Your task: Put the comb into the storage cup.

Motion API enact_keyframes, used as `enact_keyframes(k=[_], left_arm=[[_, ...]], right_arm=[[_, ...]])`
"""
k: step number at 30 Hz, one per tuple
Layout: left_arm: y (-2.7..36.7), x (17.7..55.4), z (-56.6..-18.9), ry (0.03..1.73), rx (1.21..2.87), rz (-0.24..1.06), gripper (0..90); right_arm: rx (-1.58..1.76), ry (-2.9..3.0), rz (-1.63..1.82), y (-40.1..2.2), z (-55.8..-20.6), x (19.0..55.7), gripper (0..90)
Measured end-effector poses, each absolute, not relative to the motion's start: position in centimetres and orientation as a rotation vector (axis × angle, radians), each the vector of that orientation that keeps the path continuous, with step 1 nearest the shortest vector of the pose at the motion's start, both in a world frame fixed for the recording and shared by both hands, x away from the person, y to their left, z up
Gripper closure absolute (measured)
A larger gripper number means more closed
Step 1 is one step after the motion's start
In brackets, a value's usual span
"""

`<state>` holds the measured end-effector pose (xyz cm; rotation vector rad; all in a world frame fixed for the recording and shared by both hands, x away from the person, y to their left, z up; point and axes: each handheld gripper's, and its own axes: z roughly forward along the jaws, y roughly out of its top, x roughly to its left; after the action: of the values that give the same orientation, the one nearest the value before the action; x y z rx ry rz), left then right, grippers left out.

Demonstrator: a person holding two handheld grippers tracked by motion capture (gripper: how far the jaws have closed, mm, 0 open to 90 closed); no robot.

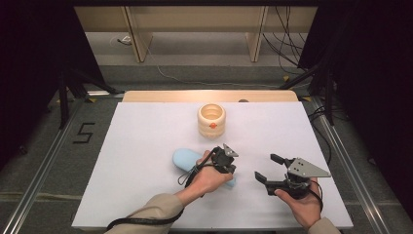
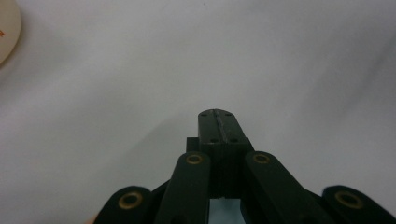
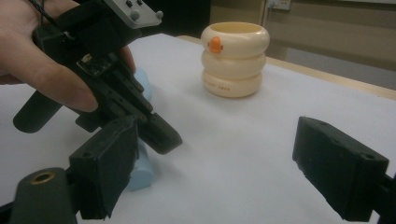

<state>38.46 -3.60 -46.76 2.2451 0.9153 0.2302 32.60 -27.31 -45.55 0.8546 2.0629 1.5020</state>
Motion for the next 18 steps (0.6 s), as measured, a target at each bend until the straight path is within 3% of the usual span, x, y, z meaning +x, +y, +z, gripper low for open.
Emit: enact_keyframes(k=[18], left_arm=[[-4.11,38.41,-47.01,0.926,2.3,0.184,89.9]], right_arm=[[0.858,2.06,1.506,-27.33,-45.54,32.6,15.6]])
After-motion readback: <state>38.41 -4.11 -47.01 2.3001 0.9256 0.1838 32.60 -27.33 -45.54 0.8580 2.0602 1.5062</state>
